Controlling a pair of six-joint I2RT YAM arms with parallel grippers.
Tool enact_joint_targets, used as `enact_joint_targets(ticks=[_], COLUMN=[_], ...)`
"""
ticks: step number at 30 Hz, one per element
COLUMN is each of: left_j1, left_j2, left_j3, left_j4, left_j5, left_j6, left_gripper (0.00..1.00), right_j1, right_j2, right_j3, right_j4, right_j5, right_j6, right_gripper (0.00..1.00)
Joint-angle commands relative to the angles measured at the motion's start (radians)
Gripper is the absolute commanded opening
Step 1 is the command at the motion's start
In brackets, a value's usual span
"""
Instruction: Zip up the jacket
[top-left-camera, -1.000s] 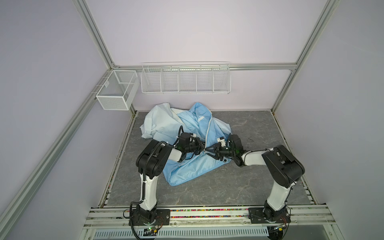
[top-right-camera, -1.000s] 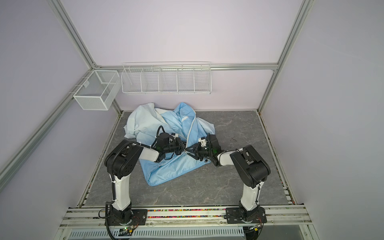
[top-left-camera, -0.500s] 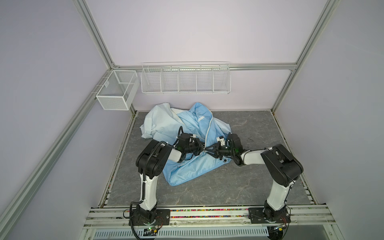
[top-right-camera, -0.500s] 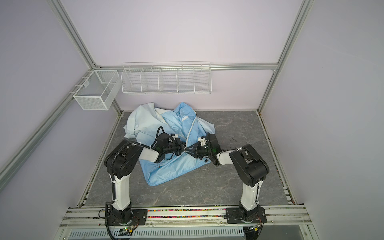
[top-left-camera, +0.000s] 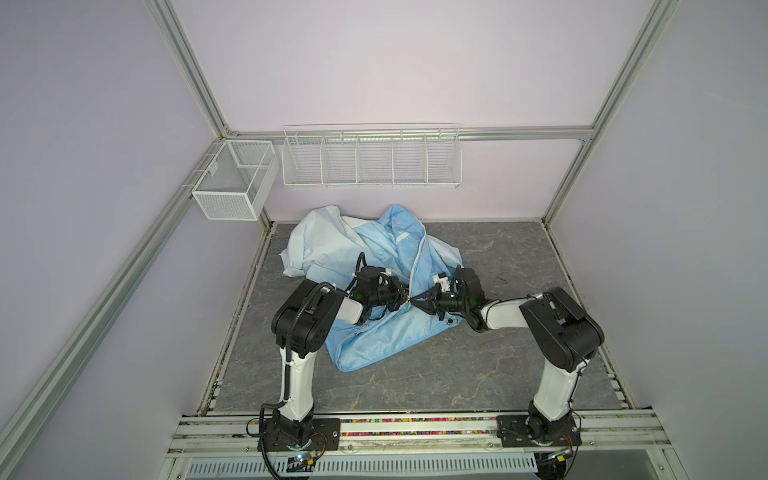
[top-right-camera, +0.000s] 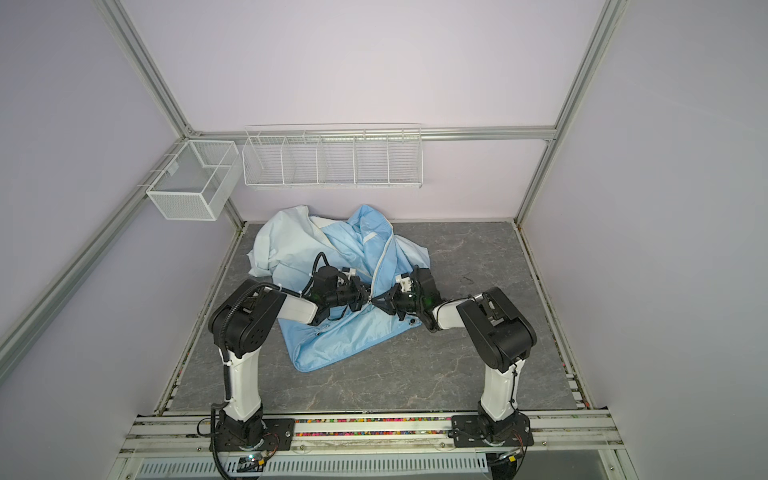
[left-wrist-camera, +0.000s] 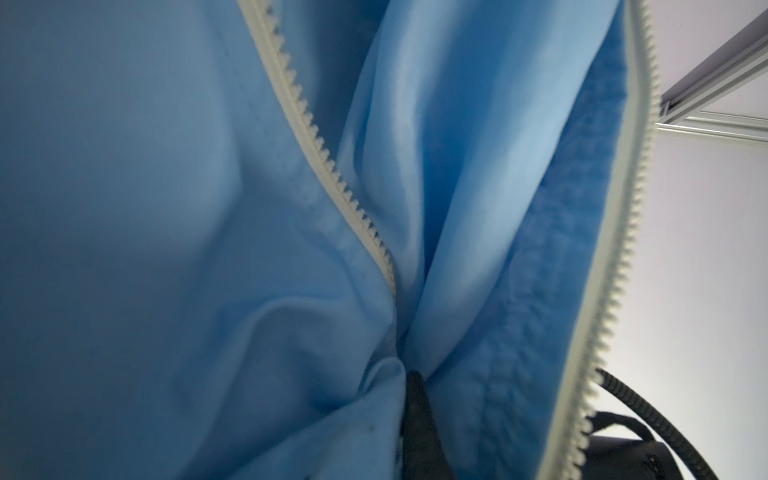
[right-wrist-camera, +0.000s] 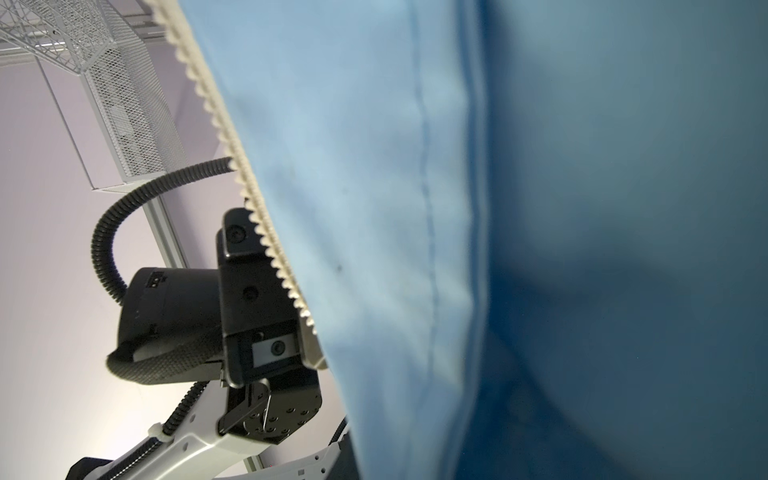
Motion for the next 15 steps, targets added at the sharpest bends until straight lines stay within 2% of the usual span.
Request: enact_joint_targets(ticks=[1,15], left_j1=[0.014,0.087], left_j2=[-0.038,-0.274], left_j3=[-0.011,0.001], left_j4=[-0.039,-0.465], left_j5=[-0.012,-0.099], left_j6=[0.012,0.220], left_gripper=[0.00,0.00], right_j1=[-0.013,-0.090], right_j2=[-0.010,-0.129], right_j3=[0.021,0.069], right_j4=[0.044,-0.072], right_j5=[-0.002,-0.076], right_j6=[0.020,-0.110], right_gripper=[0.07,0.07])
